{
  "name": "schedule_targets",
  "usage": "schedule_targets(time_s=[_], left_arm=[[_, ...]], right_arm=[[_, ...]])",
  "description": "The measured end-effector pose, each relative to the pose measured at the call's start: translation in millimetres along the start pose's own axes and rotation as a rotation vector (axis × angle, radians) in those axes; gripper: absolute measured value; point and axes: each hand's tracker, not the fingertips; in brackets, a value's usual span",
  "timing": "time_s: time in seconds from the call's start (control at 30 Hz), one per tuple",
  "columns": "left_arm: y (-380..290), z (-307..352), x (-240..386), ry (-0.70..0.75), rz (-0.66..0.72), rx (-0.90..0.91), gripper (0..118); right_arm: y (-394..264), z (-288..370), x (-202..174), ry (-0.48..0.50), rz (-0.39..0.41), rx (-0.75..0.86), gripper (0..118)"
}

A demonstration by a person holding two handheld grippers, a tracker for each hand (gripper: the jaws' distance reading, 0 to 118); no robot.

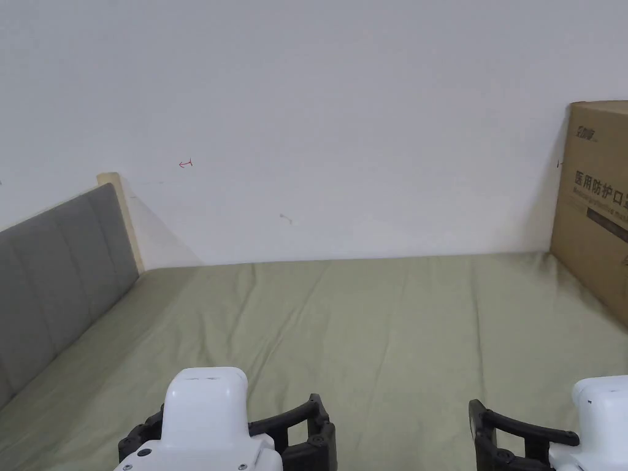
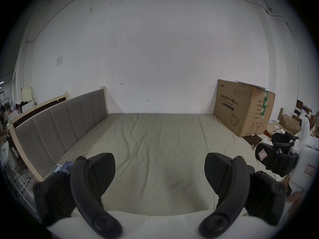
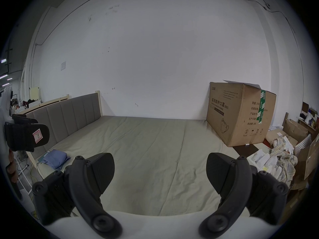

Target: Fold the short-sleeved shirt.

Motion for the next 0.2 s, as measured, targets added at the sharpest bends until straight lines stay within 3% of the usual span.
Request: schedule_targets(time_s=[0.2], left_arm=[[1.5,-0.5,0.5,-0.001,0.002,-0.005,108]], right_arm=[[-0.8,-0.3,0.1,-0.001,0.003,-0.008,109]])
